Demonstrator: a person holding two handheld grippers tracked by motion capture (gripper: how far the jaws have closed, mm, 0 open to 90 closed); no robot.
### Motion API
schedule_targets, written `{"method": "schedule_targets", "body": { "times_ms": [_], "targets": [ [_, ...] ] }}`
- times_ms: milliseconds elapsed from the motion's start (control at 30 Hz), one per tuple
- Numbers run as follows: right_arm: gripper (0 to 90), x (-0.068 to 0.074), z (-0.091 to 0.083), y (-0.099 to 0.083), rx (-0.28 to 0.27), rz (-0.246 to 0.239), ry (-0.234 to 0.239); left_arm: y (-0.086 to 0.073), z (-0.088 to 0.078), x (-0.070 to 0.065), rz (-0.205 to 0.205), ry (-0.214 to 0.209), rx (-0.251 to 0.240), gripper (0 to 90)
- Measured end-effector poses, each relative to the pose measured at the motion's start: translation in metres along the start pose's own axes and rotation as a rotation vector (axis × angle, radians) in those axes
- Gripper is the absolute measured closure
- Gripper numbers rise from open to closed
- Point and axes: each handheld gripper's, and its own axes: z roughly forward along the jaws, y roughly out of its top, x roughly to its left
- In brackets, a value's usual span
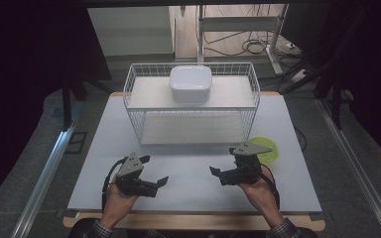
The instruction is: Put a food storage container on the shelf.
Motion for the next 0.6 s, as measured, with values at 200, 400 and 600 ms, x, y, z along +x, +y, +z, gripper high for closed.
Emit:
{"method": "schedule_targets", "body": {
  "times_ms": [200, 400, 600],
  "targets": [
    [3.4, 0.003, -0.001, -0.021, 0.027, -0.005, -0.008, -0.014, -0.004, -0.002, -0.007, 0.022, 0.007, 2.9],
    [3.3, 0.007, -0.002, -0.035, 0.052, -0.016, 0.000, -0.022, -0.001, -0.007, 0.003, 0.025, 0.025, 2.3],
    [3.4, 0.008, 0.004, -0.046, 0.111, -0.012, 0.011, -0.025, 0.003, -0.008, 0.027, 0.042, 0.037, 1.9]
  ]
}}
